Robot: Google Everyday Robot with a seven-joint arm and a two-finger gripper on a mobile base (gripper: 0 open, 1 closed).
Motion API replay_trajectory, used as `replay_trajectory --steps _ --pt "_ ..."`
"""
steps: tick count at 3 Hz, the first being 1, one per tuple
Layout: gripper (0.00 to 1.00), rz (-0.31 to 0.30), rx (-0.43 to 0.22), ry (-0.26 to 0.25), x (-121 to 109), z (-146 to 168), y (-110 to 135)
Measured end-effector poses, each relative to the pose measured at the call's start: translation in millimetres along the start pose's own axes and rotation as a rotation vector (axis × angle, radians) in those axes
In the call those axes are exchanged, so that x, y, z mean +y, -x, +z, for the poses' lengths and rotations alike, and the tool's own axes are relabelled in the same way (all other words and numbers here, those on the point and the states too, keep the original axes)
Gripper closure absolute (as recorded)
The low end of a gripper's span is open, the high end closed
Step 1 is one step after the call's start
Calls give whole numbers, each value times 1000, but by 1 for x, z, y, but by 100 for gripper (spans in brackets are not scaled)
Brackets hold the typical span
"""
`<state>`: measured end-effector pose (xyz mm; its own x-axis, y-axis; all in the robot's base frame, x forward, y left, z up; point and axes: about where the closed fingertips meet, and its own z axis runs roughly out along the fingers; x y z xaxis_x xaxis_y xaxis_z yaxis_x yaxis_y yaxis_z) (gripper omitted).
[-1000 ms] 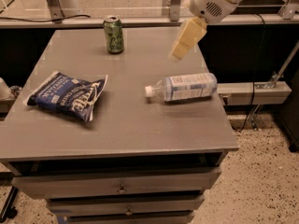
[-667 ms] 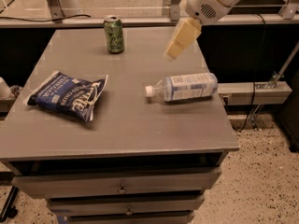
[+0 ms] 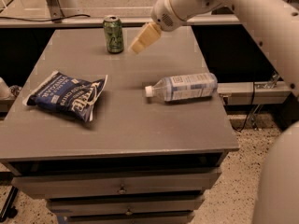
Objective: Pick green can
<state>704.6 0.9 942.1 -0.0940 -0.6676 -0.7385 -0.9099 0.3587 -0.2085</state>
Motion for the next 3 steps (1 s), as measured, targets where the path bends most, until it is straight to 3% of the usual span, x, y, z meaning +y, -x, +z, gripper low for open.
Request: replay_trajectory --steps 2,3 --pt "0 98 -237 81 -39 94 55" --pt "0 130 -297 79 -55 121 67"
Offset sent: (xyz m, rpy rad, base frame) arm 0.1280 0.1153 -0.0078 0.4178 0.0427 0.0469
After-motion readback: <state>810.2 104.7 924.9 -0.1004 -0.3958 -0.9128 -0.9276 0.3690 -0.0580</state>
